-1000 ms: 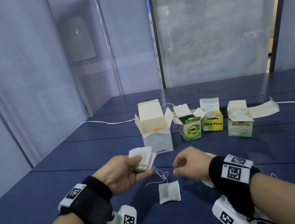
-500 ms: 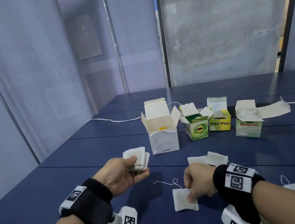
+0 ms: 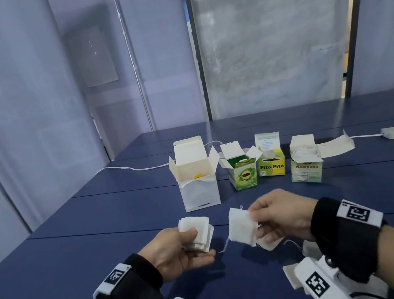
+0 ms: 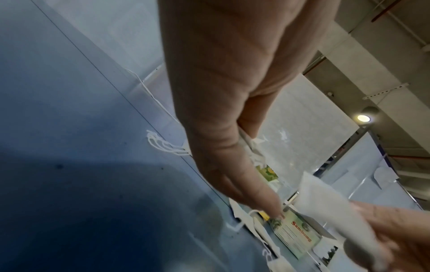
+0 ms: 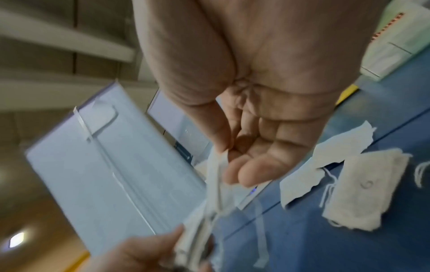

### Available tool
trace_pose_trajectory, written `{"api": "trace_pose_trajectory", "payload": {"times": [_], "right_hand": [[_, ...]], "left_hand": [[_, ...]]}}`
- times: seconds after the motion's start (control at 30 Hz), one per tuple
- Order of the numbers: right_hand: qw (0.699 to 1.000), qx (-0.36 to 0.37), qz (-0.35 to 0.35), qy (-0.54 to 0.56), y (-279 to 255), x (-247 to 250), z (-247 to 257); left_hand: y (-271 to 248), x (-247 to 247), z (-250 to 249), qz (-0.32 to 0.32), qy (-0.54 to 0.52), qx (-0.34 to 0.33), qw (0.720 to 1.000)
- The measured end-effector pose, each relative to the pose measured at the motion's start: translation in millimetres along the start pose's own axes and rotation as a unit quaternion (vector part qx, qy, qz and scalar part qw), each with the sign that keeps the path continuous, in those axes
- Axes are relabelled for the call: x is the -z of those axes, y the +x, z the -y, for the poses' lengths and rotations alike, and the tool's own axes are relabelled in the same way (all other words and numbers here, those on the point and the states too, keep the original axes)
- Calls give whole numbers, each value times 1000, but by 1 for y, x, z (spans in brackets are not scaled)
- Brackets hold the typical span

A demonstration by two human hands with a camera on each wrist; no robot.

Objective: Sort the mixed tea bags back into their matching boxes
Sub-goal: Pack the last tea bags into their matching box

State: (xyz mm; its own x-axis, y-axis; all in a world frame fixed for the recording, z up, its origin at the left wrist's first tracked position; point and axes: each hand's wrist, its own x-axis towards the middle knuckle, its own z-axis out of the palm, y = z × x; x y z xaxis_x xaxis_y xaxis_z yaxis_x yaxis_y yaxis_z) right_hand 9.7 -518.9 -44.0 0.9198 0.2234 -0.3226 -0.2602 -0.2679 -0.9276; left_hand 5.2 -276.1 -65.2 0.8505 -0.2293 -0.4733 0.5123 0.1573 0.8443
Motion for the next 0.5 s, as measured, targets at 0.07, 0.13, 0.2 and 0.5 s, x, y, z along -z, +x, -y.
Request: {"api": "trace_pose_trajectory", "payload": {"times": [0.07, 0.13, 0.2, 0.5], "right_hand": [[994, -4, -26, 107, -5, 8, 2], [979, -15, -40, 201, -8, 11, 2], [964, -23, -29, 265, -11, 11, 3], [990, 47, -91, 96, -9, -5, -3]], "left_hand": [[4, -11, 1, 8, 15, 4, 1000], [7, -23, 0, 18, 27, 3, 999], [9, -34, -2, 29, 47, 0, 998], [7, -62, -7, 98, 10, 33, 995]]}}
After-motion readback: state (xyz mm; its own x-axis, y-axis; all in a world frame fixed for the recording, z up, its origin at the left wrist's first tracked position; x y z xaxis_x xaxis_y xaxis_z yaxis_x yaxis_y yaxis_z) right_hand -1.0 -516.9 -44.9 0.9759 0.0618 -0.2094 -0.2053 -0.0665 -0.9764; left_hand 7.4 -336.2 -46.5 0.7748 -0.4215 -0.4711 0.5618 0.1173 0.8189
